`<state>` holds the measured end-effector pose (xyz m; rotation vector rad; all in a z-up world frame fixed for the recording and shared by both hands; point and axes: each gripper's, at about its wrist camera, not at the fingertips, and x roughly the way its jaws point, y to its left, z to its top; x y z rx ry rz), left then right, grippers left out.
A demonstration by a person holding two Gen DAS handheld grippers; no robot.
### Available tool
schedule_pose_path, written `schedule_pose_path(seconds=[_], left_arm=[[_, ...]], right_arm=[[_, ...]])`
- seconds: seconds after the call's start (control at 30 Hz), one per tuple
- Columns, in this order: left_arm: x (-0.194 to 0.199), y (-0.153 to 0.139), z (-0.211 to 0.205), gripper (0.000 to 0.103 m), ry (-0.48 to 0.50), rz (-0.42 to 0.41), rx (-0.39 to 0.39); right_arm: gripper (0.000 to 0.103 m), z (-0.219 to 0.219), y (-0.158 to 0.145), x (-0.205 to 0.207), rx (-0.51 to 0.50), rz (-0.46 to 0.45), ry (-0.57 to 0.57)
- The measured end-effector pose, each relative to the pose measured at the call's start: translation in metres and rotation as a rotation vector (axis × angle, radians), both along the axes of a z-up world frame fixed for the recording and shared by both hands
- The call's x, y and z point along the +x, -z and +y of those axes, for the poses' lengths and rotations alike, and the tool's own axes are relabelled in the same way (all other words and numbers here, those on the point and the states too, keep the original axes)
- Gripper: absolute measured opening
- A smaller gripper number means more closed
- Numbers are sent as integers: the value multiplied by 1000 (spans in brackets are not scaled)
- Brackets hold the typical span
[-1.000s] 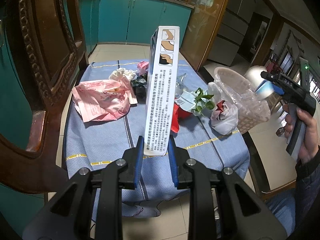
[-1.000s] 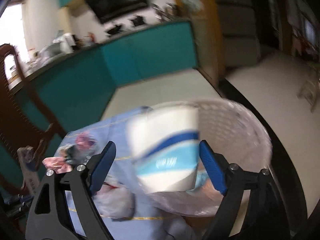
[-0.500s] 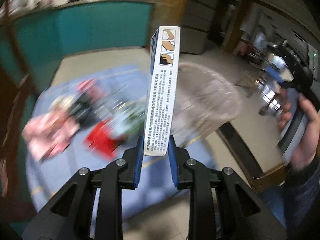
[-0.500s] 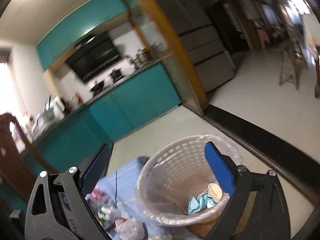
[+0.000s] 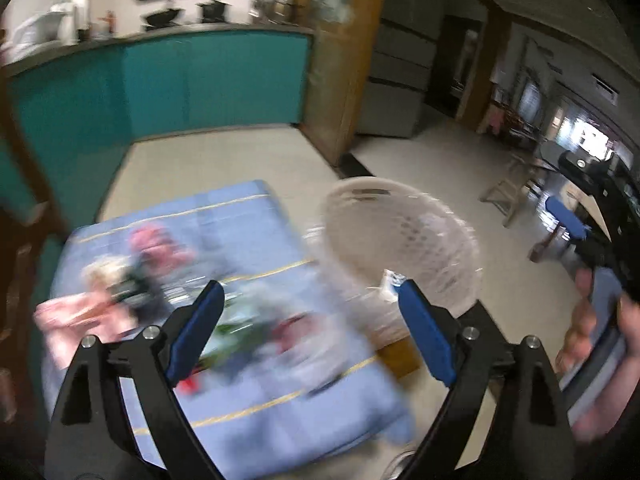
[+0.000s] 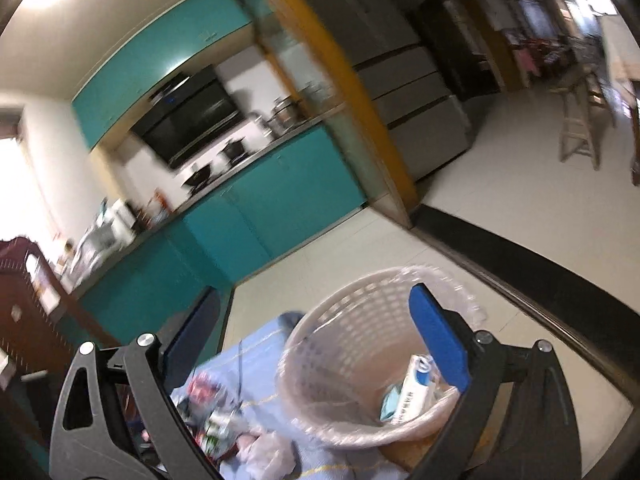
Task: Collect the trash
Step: 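Drop the paper cup into the wastebasket with the right tool while the left tool drops the box, then bring both tools back over the table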
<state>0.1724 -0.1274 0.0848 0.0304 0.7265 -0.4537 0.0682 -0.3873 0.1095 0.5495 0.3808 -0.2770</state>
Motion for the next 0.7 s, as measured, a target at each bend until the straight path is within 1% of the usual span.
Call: schedule_pose_path(seconds=[0.03, 0.07, 0.13, 0.23, 0.3, 0.4, 0.5, 0.6, 0.7], left_arm=[[-10, 1, 27, 92, -47, -10, 6], [-13, 3, 44, 93, -75, -7, 3], [-25, 11, 90, 94, -149, 22, -17], [-36, 24, 134, 94, -233, 69, -41], [-45, 34, 156, 94, -268, 105, -59], [-59, 43, 171, 94, -280, 119, -75], [-67, 48, 171, 94, -261, 112, -37], [-67, 48, 170, 94, -251, 114, -39], [-64, 47, 168, 94, -256, 107, -32]], right_arm=[[93, 13, 0, 6, -16, 20, -44], [93, 27, 0, 11, -38, 44, -91], [93, 57, 2, 18, -82, 87, -188], [93, 110, 12, 26, -169, 174, -329], [93, 140, 21, 24, -192, 221, -407], [93, 177, 34, 17, -231, 284, -500], [93, 203, 48, 12, -261, 325, -557], [93, 215, 58, 10, -268, 355, -586], [93, 220, 60, 8, -276, 358, -585]])
